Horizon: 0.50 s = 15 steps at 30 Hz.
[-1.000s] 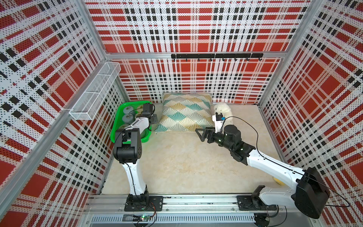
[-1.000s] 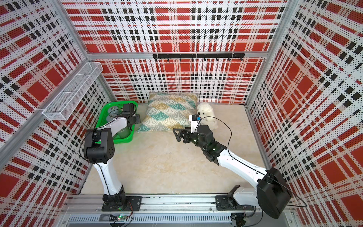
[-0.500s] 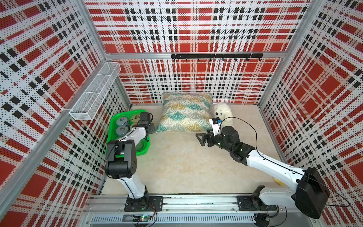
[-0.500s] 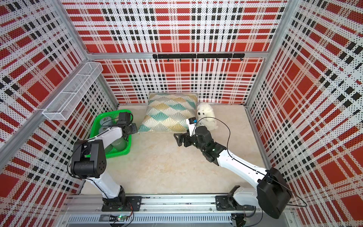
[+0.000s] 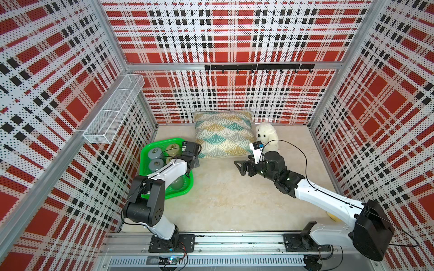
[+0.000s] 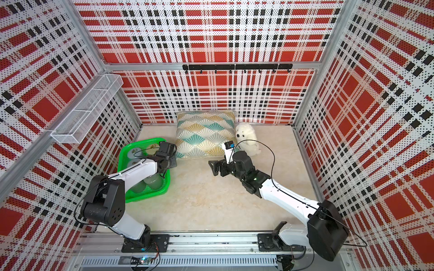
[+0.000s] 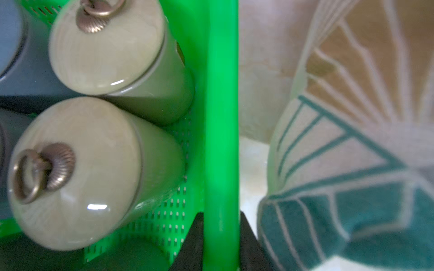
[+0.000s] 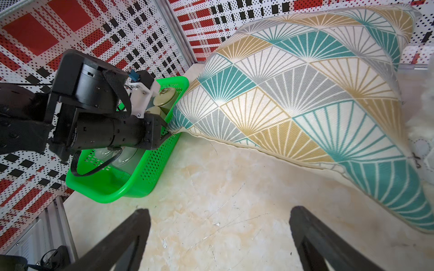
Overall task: Take the tea canister out of the basket
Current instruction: Move the basket to the center of the board.
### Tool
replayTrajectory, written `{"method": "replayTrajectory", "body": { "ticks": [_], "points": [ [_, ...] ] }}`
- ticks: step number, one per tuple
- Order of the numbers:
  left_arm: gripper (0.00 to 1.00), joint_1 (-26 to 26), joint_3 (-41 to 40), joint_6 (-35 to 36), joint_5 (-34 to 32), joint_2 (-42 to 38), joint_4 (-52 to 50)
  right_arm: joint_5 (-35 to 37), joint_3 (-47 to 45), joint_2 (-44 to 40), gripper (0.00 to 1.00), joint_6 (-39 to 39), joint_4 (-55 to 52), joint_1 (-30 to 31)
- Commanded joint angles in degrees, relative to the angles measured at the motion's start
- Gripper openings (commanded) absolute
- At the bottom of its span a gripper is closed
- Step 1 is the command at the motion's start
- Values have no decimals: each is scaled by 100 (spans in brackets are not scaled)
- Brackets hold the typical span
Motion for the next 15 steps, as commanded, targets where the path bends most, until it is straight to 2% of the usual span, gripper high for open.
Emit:
{"method": "replayTrajectory", "body": {
  "ticks": [1, 8, 15],
  "points": [
    [12, -720, 57, -631, 647, -106, 183, 144, 99, -48, 100, -79, -46, 36],
    [12, -1439, 553, -965, 532, 236, 228, 220, 99, -26, 100, -101, -64, 36],
    [13, -1537, 718, -764, 351, 324, 125, 279, 108, 46, 100, -105, -71, 36]
  ]
}}
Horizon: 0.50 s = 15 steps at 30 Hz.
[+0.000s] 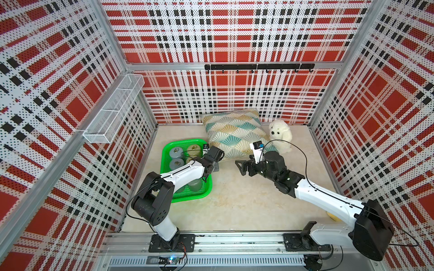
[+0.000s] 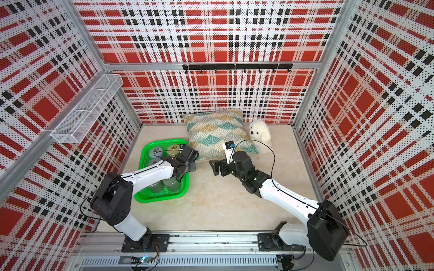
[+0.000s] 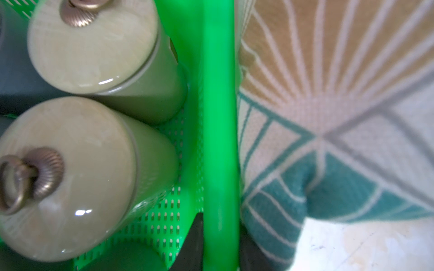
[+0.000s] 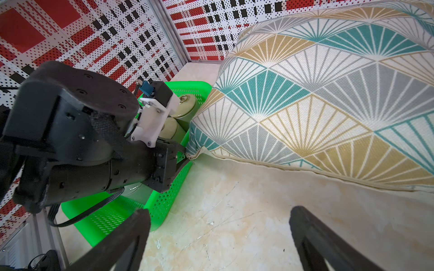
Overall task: Take the tea canister out of the basket
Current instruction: Move the basket to the center of the board.
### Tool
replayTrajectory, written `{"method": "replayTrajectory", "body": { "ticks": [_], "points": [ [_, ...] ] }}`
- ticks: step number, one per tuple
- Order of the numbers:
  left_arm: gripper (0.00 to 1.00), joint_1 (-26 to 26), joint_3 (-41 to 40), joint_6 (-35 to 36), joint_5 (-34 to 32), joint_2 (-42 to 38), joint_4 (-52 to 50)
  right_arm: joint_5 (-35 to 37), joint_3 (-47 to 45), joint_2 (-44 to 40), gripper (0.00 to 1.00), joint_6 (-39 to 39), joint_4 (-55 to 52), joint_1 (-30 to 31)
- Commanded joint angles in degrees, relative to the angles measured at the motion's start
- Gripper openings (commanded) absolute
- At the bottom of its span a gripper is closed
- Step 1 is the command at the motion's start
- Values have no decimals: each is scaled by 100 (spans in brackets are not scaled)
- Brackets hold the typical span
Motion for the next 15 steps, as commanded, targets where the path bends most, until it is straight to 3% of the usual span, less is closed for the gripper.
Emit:
{"method": "replayTrajectory", "body": {
  "ticks": [1, 5, 11, 15],
  "points": [
    [15, -107, 256, 37, 383, -22, 408, 80, 110, 48, 100, -75, -8, 37],
    [31, -69, 171, 104, 334, -332, 427, 125, 90, 88, 100, -93, 20, 36],
    [72, -43, 192, 266, 399, -978, 462, 49, 42, 199, 100, -53, 138, 41],
    [95, 15, 182, 275, 214, -1441, 459, -27, 24, 240, 100, -25, 230, 44]
  ]
}}
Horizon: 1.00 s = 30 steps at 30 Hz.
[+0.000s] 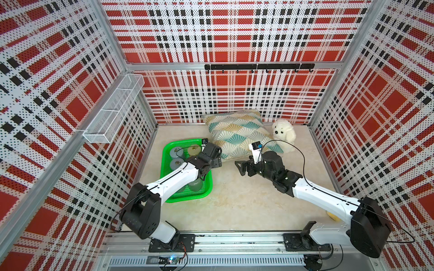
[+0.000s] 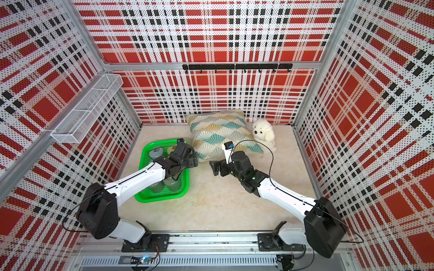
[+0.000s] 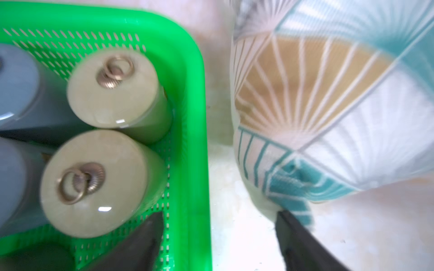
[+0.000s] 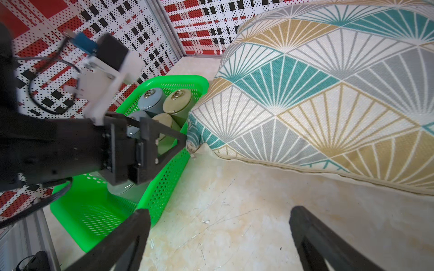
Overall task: Take the tea canister out of the basket
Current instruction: Move the basket to the center of the board, then pick up the tea canister from the basket.
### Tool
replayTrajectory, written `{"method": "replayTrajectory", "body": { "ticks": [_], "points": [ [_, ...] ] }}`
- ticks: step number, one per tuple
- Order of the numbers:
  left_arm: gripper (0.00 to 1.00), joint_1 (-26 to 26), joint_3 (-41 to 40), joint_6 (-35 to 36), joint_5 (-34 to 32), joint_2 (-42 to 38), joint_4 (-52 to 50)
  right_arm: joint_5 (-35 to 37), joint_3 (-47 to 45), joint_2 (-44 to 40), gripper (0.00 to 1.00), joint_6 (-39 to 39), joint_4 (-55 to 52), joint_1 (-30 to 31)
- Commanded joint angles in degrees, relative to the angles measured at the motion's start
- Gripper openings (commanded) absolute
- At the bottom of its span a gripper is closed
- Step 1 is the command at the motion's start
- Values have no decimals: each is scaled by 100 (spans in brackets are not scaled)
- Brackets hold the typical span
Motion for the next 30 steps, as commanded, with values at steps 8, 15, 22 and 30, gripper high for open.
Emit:
{"method": "replayTrajectory", "body": {
  "ticks": [8, 15, 22, 30],
  "points": [
    [99, 618, -822, -80, 236, -1563, 480, 183, 210, -23, 100, -25, 123, 490],
    [100, 977, -1218, -122, 448, -2098, -426, 492, 435, 58, 100, -95, -224, 1115],
    [99, 947, -1341, -153, 848, -2019, -1051, 528, 103, -101, 100, -128, -63, 1288],
    [99, 855, -1323, -73, 663, -1664, -1586, 533, -45, -210, 100, -184, -35, 1286]
  ]
}}
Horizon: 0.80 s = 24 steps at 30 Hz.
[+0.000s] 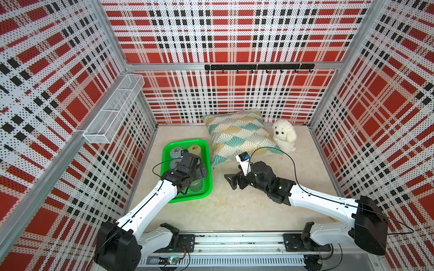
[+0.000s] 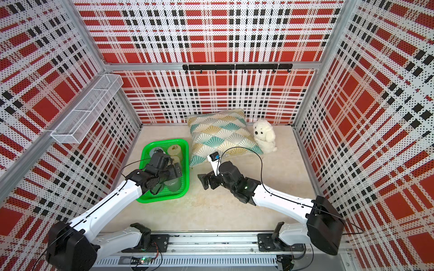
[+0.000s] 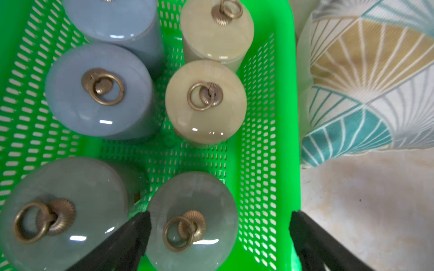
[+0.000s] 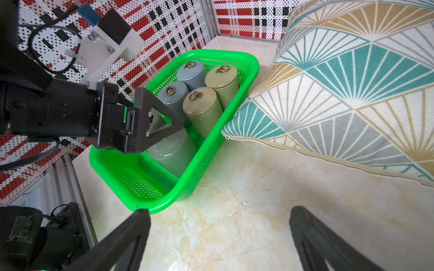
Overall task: Take the tea canister out of the basket
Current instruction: Pick up the tea canister from the basket.
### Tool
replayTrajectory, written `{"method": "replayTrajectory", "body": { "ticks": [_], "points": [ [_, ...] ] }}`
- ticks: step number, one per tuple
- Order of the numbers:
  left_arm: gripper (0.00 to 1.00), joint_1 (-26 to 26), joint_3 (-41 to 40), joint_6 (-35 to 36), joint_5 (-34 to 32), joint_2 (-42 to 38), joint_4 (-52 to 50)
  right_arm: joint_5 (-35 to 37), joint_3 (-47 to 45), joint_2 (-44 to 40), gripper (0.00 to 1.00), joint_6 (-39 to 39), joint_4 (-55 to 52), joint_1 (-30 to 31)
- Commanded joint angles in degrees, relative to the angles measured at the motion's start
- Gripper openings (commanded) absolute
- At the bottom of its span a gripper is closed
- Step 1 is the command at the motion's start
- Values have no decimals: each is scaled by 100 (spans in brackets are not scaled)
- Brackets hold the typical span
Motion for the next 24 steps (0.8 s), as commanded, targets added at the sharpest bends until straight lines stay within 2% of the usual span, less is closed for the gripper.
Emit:
{"method": "replayTrajectory", "body": {
  "ticks": [1, 9, 24],
  "points": [
    [99, -31, -30, 70, -63, 93, -403, 19, -40, -190, 100, -55, 99, 24],
    [99, 74, -85, 133, 168, 254, -499, -117, -48, -212, 100, -10, 141, 31],
    [99, 463, 31, 369, 319, 1274, -541, -300, -64, -290, 100, 17, 136, 39]
  ]
}}
